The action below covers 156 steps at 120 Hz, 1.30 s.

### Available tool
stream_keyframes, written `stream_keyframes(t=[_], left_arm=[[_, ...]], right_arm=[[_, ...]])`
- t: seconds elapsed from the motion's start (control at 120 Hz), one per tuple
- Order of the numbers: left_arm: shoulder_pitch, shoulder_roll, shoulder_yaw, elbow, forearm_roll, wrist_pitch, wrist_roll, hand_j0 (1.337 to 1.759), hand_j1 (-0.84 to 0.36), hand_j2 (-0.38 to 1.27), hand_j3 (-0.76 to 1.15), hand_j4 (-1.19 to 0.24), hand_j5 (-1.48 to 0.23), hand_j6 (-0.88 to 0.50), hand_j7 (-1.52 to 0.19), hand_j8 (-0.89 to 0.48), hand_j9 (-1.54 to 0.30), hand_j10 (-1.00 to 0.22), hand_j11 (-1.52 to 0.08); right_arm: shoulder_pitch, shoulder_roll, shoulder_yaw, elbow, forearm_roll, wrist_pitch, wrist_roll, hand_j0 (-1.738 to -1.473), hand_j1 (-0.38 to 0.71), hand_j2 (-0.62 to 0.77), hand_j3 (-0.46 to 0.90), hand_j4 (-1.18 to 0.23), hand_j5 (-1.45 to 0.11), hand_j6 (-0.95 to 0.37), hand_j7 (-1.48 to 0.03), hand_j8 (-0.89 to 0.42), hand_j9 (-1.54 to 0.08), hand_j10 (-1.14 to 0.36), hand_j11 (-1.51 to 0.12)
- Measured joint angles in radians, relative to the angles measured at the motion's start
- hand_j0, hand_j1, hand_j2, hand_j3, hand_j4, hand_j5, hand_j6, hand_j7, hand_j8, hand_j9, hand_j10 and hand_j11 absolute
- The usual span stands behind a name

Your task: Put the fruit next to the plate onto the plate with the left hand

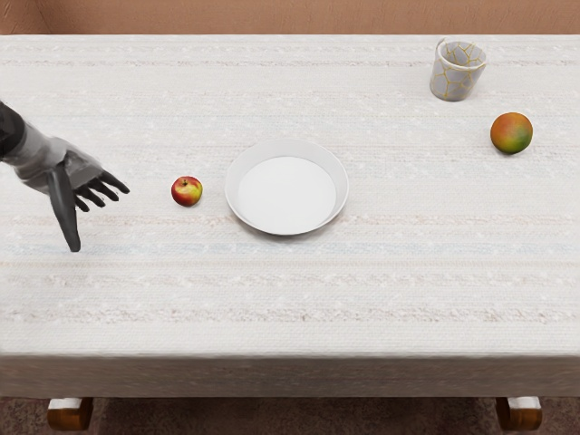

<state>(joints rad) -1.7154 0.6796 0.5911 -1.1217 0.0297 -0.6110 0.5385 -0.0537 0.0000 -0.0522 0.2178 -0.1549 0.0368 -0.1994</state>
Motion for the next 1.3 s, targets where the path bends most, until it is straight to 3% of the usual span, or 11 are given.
stream_keyframes(t=[0.042,0.125,0.208,0.367,0.583,0.692,0.783,1.025,1.083,1.192,1.3], left_arm=[[0.046,0.012,-0.071,-0.008,0.022,0.0,0.024,1.658,0.35,0.0,0.0,0.0,0.0,0.0,0.0,0.0,0.0,0.0,0.0],[0.05,0.064,-0.161,-0.067,0.047,0.0,0.051,1.658,0.35,0.0,0.0,0.0,0.0,0.0,0.0,0.0,0.0,0.0,0.0],[0.051,0.211,-0.233,-0.167,0.058,0.0,0.063,1.658,0.34,0.0,0.0,-0.01,-0.01,-0.01,0.0,-0.01,0.0,0.0,0.0],[0.054,0.215,-0.346,-0.253,0.1,0.0,0.07,1.658,0.33,0.0,0.0,-0.02,-0.02,-0.02,-0.02,-0.02,-0.02,-0.02,-0.02],[0.077,0.149,-0.467,-0.265,0.248,0.006,0.072,1.658,0.33,0.0,0.0,-0.01,-0.02,-0.01,-0.02,-0.01,-0.02,-0.01,-0.02],[0.137,0.101,-0.481,-0.271,0.423,0.112,0.072,1.658,0.34,0.0,0.0,-0.01,-0.01,-0.01,-0.01,-0.01,-0.01,-0.01,-0.01],[0.143,0.091,-0.489,-0.274,0.524,0.198,0.072,1.658,0.34,0.0,0.0,-0.01,-0.01,-0.01,-0.01,-0.01,-0.01,-0.01,-0.01],[0.204,0.048,-0.551,-0.277,0.584,0.226,0.072,1.658,0.35,0.0,0.0,-0.01,0.0,-0.01,0.0,-0.01,0.0,-0.01,0.0],[0.243,-0.016,-0.553,-0.276,0.614,0.274,0.072,1.658,0.35,0.0,0.0,-0.01,0.0,-0.01,0.0,-0.01,0.0,0.0,0.0],[0.304,-0.02,-0.556,-0.276,0.681,0.35,0.072,1.658,0.35,0.0,0.0,0.0,0.0,-0.01,0.0,-0.01,0.0,0.0,0.0],[0.315,-0.028,-0.558,-0.276,0.705,0.383,0.072,1.658,0.35,0.0,0.0,-0.01,0.0,-0.01,0.0,-0.01,0.0,0.0,0.0]], right_arm=[[0.0,0.0,0.0,0.0,0.0,0.0,0.0,-1.658,-0.32,0.0,0.0,-0.02,-0.03,-0.02,-0.03,-0.02,-0.03,-0.02,-0.03],[0.0,0.0,0.0,0.0,0.0,0.0,0.0,-1.658,-0.32,0.0,0.0,-0.02,-0.03,-0.02,-0.03,-0.02,-0.03,-0.02,-0.03],[0.0,0.0,0.0,0.0,0.0,0.0,0.0,-1.658,-0.32,0.0,0.0,-0.02,-0.03,-0.02,-0.03,-0.02,-0.03,-0.02,-0.03],[0.0,0.0,0.0,0.0,0.0,0.0,0.0,-1.658,-0.32,0.0,0.0,-0.02,-0.03,-0.02,-0.03,-0.02,-0.03,-0.02,-0.03],[0.0,0.0,0.0,0.0,0.0,0.0,0.0,-1.658,-0.32,0.0,0.0,-0.02,-0.03,-0.02,-0.03,-0.02,-0.03,-0.02,-0.03],[0.0,0.0,0.0,0.0,0.0,0.0,0.0,-1.658,-0.32,0.0,0.0,-0.02,-0.03,-0.02,-0.03,-0.02,-0.03,-0.02,-0.03],[0.0,0.0,0.0,0.0,0.0,0.0,0.0,-1.658,-0.32,0.0,0.0,-0.02,-0.03,-0.02,-0.03,-0.02,-0.03,-0.02,-0.03],[0.0,0.0,0.0,0.0,0.0,0.0,0.0,-1.658,-0.32,0.0,0.0,-0.02,-0.03,-0.02,-0.03,-0.02,-0.03,-0.02,-0.03],[0.0,0.0,-0.001,0.0,0.0,0.0,0.0,-1.658,-0.32,0.0,0.0,-0.02,-0.03,-0.02,-0.03,-0.02,-0.03,-0.02,-0.03],[0.0,0.0,-0.001,0.0,0.0,0.0,0.0,-1.658,-0.32,0.0,0.0,-0.02,-0.03,-0.02,-0.03,-0.02,-0.03,-0.02,-0.03],[0.0,0.0,-0.001,0.0,0.0,0.0,0.0,-1.658,-0.32,0.0,0.0,-0.02,-0.03,-0.02,-0.03,-0.02,-0.03,-0.02,-0.03]])
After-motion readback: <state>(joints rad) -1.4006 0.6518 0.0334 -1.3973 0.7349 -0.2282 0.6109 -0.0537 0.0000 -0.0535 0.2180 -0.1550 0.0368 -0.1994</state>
